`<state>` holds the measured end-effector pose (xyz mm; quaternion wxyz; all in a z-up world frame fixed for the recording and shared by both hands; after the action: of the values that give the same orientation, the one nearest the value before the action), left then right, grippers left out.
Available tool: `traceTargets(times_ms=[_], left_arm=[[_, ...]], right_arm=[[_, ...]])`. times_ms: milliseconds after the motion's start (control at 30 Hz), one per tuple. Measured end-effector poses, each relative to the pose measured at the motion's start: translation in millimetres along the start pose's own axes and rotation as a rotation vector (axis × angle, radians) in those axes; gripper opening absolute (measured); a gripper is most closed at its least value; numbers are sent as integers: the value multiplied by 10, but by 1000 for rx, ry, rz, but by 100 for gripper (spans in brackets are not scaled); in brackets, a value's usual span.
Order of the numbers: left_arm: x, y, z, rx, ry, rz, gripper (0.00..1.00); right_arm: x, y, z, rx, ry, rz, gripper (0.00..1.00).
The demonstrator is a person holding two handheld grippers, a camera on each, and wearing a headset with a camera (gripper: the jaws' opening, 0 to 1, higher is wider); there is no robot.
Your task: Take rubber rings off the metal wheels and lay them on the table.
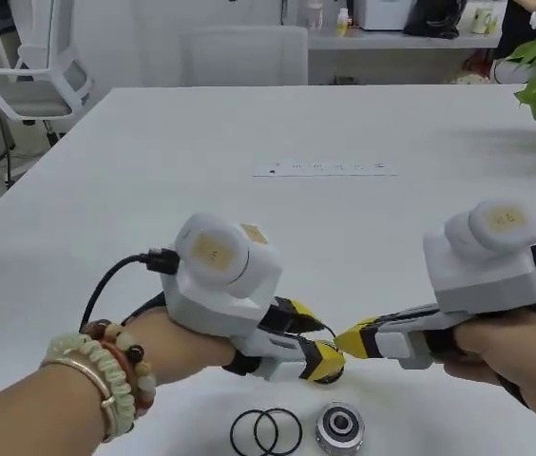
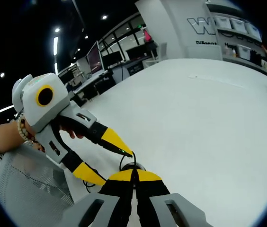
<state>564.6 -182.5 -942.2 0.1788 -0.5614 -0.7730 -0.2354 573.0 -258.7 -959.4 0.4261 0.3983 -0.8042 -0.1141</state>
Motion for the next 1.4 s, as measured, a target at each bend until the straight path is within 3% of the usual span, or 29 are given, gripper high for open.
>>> traceTargets(times_ms=[133, 333, 533, 667, 800, 933, 1200, 1400], left_arm=[[147, 28, -131, -9, -9, 10, 46], [472, 24, -295, -70, -50, -10, 54], [835, -32, -290, -122, -41, -50, 61], [1052, -77, -246, -128, -43, -89, 64], [1270, -144, -99, -135, -17, -160, 68], [1431, -231, 7, -80, -40, -199, 70], [1603, -391, 252, 8, -27, -248, 73], [1606, -492, 319, 53, -32, -263, 72]], right_arm=[[18, 17, -29, -2, -10, 5, 0], [37, 78, -69, 14, -23, -1, 0], [43, 174, -119, 4, -42, -42, 0], [39, 236, -122, 0, -42, -67, 0], [32, 290, -124, 1, -41, -89, 0], [22, 344, -106, 1, -32, -109, 0], [-20, 433, -37, 8, 4, -144, 0], [-73, 511, 53, 26, 51, -173, 0]])
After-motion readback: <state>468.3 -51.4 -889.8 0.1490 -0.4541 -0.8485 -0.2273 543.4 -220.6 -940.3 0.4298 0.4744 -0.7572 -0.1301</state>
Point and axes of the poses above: the centre of the closed fingertips' face, and the gripper's own axes: x roughly backward along the fingers, y roughly to its left, z roughly out of its underside, the point moved 5 cm from there along x, roughly backward along the fingers, and after that the axes turned 15 degrees about -x, right-handed, at the moved point
